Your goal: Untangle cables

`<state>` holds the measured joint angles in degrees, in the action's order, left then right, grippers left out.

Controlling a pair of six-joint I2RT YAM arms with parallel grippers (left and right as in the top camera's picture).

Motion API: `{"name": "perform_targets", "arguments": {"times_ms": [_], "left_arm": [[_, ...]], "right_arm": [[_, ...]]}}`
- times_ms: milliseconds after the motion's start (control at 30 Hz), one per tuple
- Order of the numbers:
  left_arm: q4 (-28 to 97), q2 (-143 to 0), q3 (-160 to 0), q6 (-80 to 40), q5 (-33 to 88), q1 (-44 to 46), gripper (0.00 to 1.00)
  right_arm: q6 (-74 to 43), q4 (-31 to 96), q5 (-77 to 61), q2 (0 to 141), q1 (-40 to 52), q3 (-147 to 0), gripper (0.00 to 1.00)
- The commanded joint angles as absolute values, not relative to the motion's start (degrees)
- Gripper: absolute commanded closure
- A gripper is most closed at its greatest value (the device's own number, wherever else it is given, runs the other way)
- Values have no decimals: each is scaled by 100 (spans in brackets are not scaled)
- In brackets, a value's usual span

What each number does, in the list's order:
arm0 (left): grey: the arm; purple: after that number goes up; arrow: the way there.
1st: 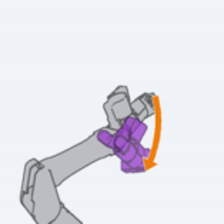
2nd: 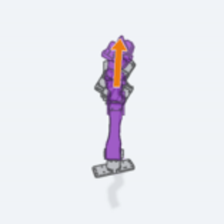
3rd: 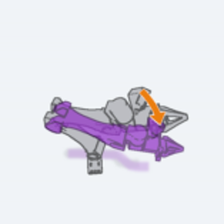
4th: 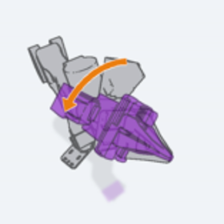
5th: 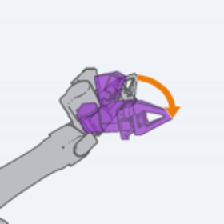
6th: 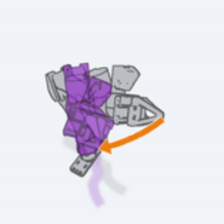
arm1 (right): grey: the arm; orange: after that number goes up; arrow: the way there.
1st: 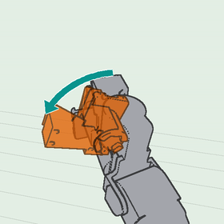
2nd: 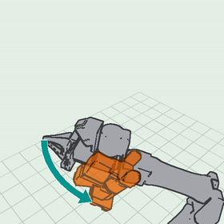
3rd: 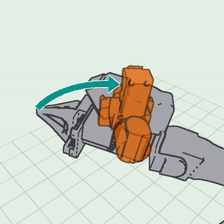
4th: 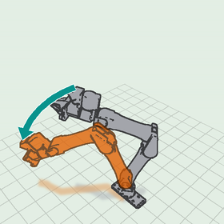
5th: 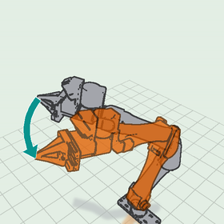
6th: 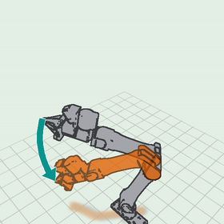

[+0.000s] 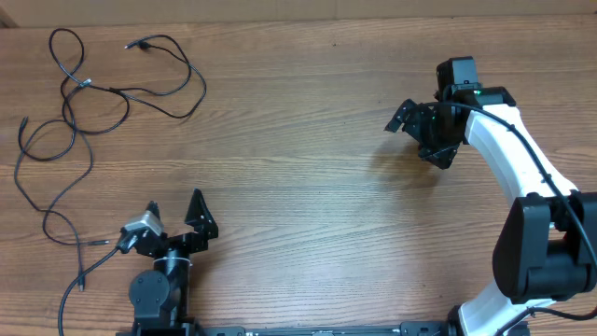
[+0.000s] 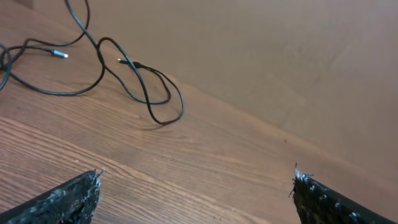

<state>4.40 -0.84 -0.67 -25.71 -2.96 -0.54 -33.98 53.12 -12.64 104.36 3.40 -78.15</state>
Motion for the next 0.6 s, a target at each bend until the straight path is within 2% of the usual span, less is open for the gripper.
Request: {"name": "perform_targets", "arguments": {"times_ms": [0, 167, 567], "left_arm": [[445, -14, -27, -1682, 54, -113, 1], [449, -14, -25, -1114, 93, -113, 0], [454, -14, -27, -862, 110, -110, 0]], "right_arm": [[-3354, 5295, -1205, 10289, 331, -7789, 0], [-3354, 5295, -1205, 10289, 331, -7789, 0], [-3354, 5295, -1205, 10289, 331, -7789, 0]]}}
